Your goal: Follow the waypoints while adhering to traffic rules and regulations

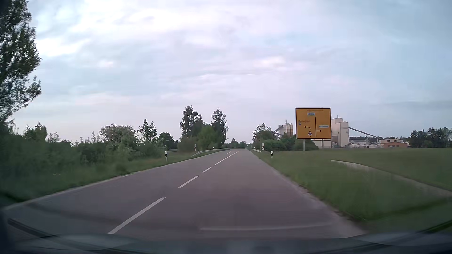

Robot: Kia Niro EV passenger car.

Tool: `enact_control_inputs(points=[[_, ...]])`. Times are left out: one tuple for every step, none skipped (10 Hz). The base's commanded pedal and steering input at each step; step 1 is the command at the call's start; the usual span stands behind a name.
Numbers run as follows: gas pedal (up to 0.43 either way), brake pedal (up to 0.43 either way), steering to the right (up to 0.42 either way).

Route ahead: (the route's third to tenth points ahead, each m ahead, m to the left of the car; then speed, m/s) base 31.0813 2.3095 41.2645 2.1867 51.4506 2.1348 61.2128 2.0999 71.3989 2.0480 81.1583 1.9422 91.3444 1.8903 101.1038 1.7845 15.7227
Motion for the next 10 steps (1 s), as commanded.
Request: enact_control_inputs(points=[[0.169,0.000,0.001],[0.169,0.000,0.001],[0.169,0.000,0.001],[0.157,0.000,0.001],[0.157,0.000,0.001],[0.157,0.000,0.001],[0.157,0.000,0.001],[0.157,0.000,0.001],[0.157,0.000,0.003],[0.157,0.000,0.003]])
